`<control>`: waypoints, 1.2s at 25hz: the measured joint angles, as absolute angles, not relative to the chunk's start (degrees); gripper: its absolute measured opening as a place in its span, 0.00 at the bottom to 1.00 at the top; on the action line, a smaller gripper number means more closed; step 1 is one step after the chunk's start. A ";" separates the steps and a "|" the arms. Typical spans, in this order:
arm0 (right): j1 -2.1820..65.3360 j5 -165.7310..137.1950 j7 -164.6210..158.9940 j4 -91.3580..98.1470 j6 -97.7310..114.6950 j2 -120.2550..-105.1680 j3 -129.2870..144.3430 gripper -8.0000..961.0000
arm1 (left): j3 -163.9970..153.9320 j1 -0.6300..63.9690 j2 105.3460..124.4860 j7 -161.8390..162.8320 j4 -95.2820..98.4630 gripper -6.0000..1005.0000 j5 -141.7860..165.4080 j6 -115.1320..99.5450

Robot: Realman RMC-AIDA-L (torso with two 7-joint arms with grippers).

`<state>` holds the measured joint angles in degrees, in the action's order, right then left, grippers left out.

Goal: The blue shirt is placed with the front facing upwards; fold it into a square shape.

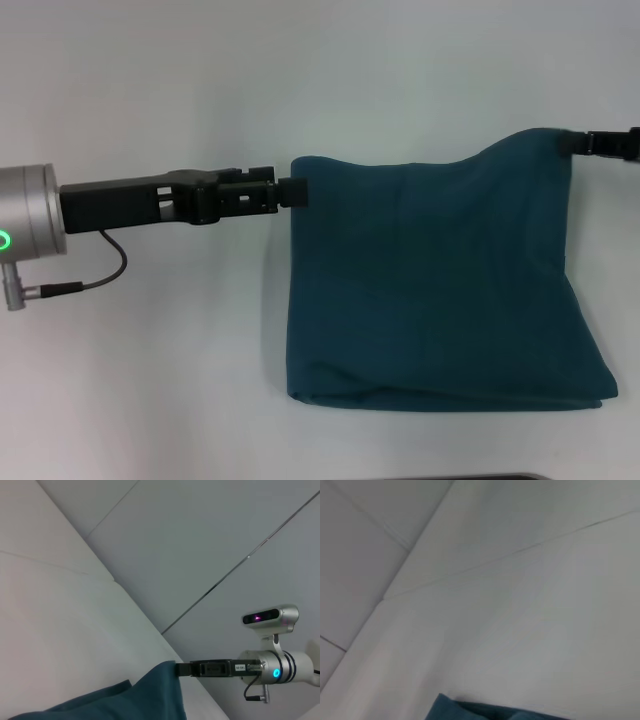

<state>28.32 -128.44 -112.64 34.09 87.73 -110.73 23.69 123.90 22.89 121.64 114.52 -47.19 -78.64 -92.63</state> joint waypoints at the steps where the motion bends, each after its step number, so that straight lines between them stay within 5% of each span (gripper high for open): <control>1: 27.74 -128.24 -112.63 34.18 87.61 -110.65 23.02 0.19 | 123.88 22.89 121.63 114.52 -47.19 0.94 -78.62 -92.64; 5: 25.98 -127.60 -112.13 34.41 88.81 -109.79 19.89 0.22 | 123.87 22.88 121.58 114.34 -47.19 0.94 -78.57 -92.64; 16: 25.89 -124.55 -110.78 37.80 96.42 -110.63 19.98 0.69 | 123.32 26.17 122.52 112.51 -43.98 0.94 -76.61 -86.89; 21: 26.94 -124.62 -111.23 37.76 96.92 -110.69 21.07 0.79 | 123.32 28.99 122.29 112.84 -42.09 0.94 -73.64 -80.61; 30: 27.48 -124.66 -112.68 37.88 98.02 -110.20 21.27 0.79 | 123.31 32.35 121.24 118.92 -41.83 0.94 -66.06 -74.35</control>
<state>27.48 -124.66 -112.68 37.88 98.02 -110.20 21.27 123.31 32.35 121.24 118.92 -41.83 -66.06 -74.35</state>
